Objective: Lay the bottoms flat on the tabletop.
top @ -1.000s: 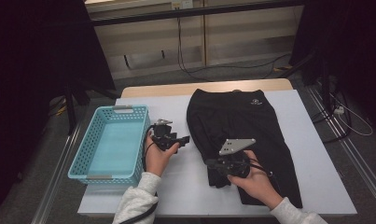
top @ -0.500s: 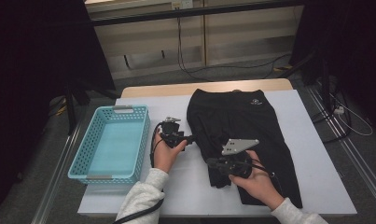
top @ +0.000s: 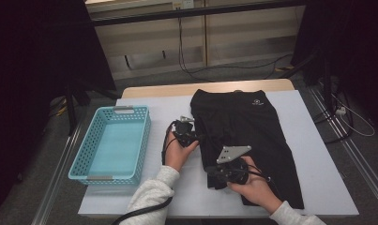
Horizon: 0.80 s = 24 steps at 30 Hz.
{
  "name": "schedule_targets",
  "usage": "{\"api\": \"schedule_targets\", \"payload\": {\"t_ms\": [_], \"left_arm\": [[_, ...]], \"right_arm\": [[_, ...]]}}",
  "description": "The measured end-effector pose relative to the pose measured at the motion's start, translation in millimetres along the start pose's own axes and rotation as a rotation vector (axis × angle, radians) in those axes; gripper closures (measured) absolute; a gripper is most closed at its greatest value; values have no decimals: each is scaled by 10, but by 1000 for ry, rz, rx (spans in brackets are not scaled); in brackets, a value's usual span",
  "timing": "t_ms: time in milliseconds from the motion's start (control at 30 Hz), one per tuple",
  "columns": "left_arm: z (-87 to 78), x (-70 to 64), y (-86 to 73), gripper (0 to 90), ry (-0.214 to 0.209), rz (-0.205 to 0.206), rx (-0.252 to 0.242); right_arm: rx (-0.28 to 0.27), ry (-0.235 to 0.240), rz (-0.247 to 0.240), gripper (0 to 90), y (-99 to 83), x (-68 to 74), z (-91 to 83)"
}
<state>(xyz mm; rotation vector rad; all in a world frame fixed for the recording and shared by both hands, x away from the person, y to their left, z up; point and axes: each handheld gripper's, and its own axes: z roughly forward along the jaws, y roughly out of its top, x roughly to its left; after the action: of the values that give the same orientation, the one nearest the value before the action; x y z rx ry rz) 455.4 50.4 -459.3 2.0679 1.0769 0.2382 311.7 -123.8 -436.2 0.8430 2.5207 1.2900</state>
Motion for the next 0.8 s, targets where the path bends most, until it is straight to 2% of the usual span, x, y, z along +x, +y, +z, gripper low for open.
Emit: {"api": "schedule_targets", "payload": {"t_ms": [67, 133, 267, 367, 400, 467, 600, 633, 733, 800], "left_arm": [[-6, -10, -6, 589, 5, 5, 4], [-16, -14, -7, 667, 0, -10, 14], [-17, -17, -20, 785, 18, -27, 13], [-25, -15, -20, 878, -2, -57, 28], [-23, -24, -19, 900, 0, -52, 26], [-28, -28, -13, 900, -3, -46, 34], [-70, 27, -7, 900, -25, -86, 46], [-95, 57, -5, 900, -35, -96, 61], [-200, 140, 0, 900, -35, -118, 56], [-283, 196, 10, 900, -27, -133, 35]], "right_arm": [[1, 1, -3, 894, -6, 3, 18], [2, -5, -4, 894, -7, 9, 25], [1, -4, -10, 894, -3, 2, 29], [-2, 3, -6, 894, 0, 3, 40], [-2, 3, -5, 894, 4, 6, 46], [-1, 6, -13, 894, 9, 14, 53], [-7, 10, -4, 894, 17, 21, 62], [-9, 7, 1, 894, 22, 21, 59], [-18, 12, 4, 894, 38, 24, 64], [-22, 22, 6, 895, 49, 31, 80]]}}
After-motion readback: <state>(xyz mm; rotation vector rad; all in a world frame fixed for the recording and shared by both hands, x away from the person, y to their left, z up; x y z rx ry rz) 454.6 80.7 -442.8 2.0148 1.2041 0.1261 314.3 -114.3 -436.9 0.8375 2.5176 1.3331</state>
